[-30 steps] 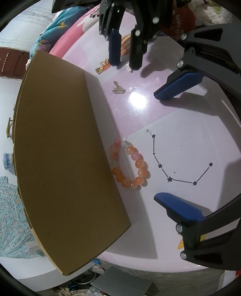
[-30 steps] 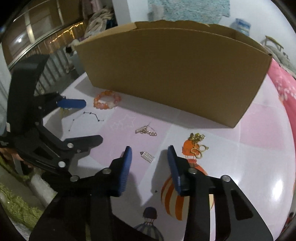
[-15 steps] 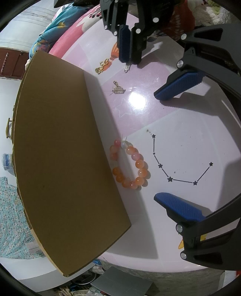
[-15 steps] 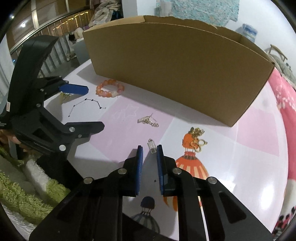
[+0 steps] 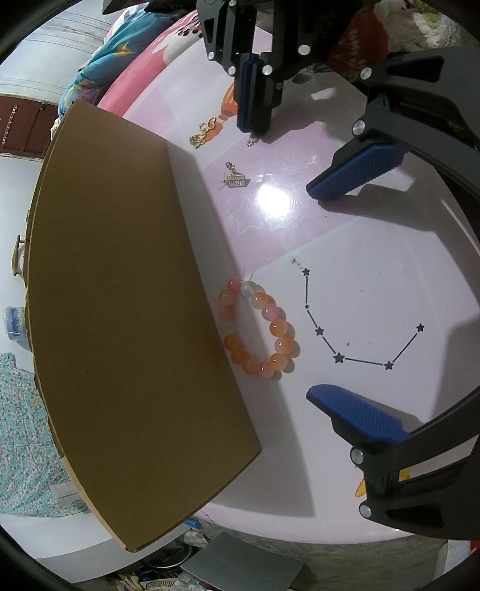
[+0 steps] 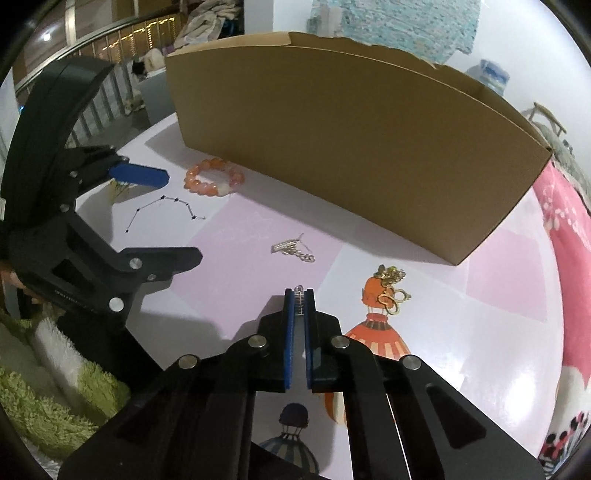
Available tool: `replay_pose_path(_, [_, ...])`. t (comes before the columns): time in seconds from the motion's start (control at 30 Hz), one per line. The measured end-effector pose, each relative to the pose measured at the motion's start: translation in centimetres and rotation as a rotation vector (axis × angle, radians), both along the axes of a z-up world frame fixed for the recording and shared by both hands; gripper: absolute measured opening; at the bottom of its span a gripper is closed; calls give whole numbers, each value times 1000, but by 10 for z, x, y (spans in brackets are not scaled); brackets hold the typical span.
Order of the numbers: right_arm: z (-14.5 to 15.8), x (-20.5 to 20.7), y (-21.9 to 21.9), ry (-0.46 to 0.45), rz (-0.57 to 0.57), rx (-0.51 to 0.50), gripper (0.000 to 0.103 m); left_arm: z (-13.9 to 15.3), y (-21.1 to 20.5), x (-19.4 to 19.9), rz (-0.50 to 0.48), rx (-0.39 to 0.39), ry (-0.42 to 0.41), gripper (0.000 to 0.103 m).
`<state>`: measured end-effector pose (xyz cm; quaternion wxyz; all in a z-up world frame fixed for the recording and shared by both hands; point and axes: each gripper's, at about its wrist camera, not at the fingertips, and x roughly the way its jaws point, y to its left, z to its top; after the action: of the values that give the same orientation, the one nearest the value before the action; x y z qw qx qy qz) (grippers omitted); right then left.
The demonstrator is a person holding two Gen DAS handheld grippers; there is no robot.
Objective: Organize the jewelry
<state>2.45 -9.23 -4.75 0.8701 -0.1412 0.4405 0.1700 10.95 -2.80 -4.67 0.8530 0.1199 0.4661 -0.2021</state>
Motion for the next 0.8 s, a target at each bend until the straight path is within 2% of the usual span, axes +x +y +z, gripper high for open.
replay_pose_path(0.3, [3,-2,-3,-7,-39,49,0,1,0,1,-10,5,7,98])
replay_pose_path(0.43, [6,-4,-9,-10,-57,67,0,8,-2,-4,-28,3,-43,98])
replay_pose_path(0.57, [9,-4,-12,-11,-65,100,3,22,-4,-7,-49,-53,-91,97])
replay_pose_path(0.63, [10,-5,-13,-18,-66,104,4,29,-7,-9,-75,-84,-116,95])
replay_pose_path(0.73, [10,-5,-14,-27,-68,114,11,33,-16,-10,-122,-91,-140,88])
replay_pose_path(0.8, [9,-5,-15,-26,-72,121,11,34,-26,-9,-166,-80,-153,78])
